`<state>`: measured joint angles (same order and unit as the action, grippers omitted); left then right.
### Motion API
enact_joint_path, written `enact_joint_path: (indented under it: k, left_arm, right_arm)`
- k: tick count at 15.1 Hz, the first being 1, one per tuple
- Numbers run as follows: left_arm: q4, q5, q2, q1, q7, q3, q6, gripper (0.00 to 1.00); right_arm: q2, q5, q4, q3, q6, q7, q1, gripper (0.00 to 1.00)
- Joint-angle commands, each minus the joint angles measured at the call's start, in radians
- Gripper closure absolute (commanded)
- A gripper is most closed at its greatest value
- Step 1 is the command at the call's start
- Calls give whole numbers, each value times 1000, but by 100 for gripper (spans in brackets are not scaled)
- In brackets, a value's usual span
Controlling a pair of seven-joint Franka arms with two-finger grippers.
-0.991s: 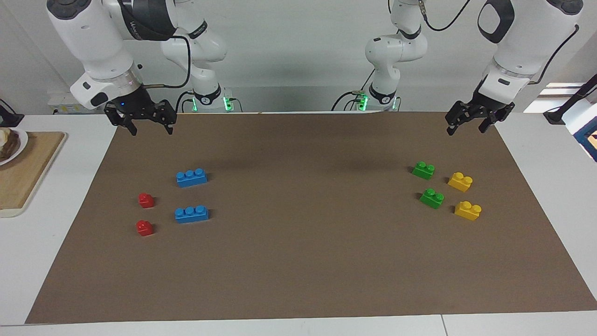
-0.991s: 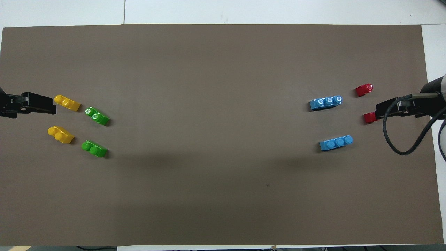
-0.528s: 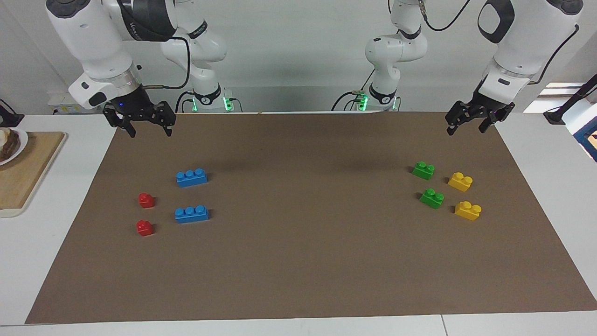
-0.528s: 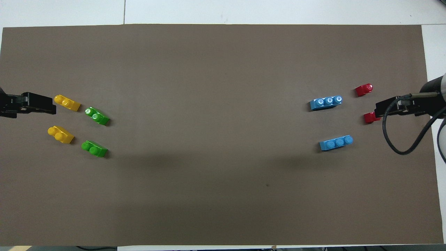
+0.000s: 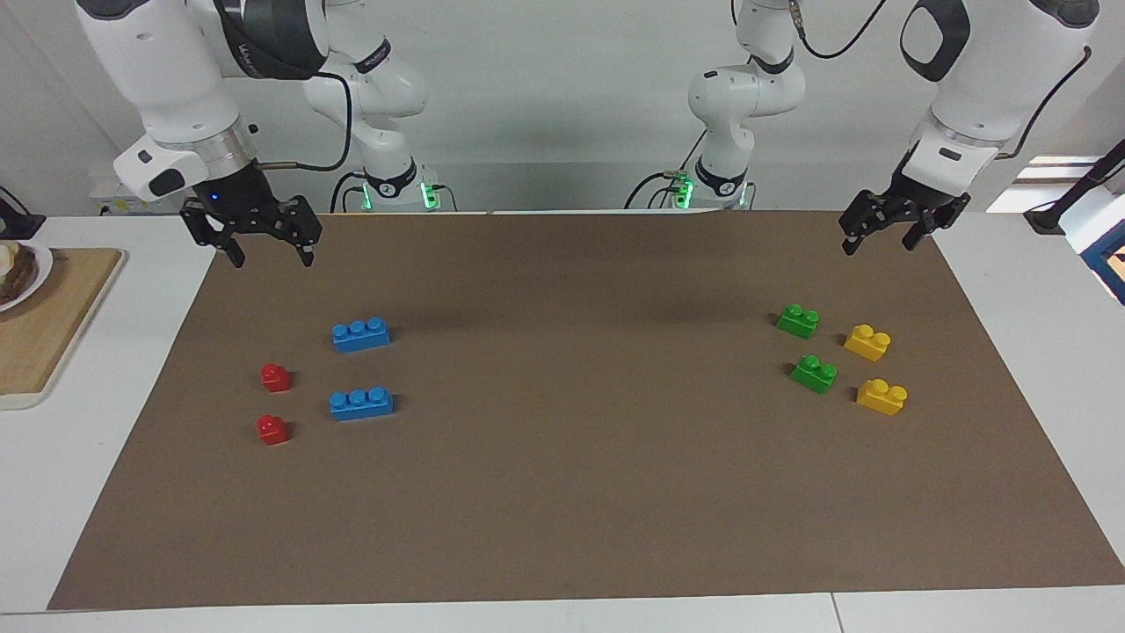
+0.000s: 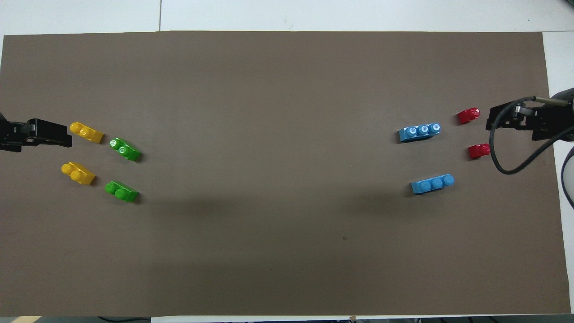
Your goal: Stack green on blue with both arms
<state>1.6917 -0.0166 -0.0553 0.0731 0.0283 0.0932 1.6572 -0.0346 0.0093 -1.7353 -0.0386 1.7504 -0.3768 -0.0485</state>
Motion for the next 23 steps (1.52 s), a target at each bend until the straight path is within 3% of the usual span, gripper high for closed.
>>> enact_joint_path:
  k: [1,4,7,9,13,16,23]
  left_arm:
    - [9,9,-15,4,1,0,4,0]
    - [64,9,-44,8,5,0,22,0]
    - [187,7,-95,10,118,2,140,0]
    - [267,6,-121,-1,264,3,223,0]
    - [336,6,-123,-13,456,3,315,0]
    - [379,1,-97,-7,507,3,397,0]
    - [378,1,83,4,663,2,541,0]
  right_arm:
    - [51,61,-12,-7,31,-291,-19,8]
    - [148,226,2,0,31,-477,-76,8]
    - [232,323,16,2,50,-678,-86,9]
    - [258,356,16,2,73,-711,-105,9]
    - [317,422,31,2,101,-718,-108,9]
    - [381,425,80,2,115,-717,-108,9]
    - [461,428,80,0,185,-682,-137,8]
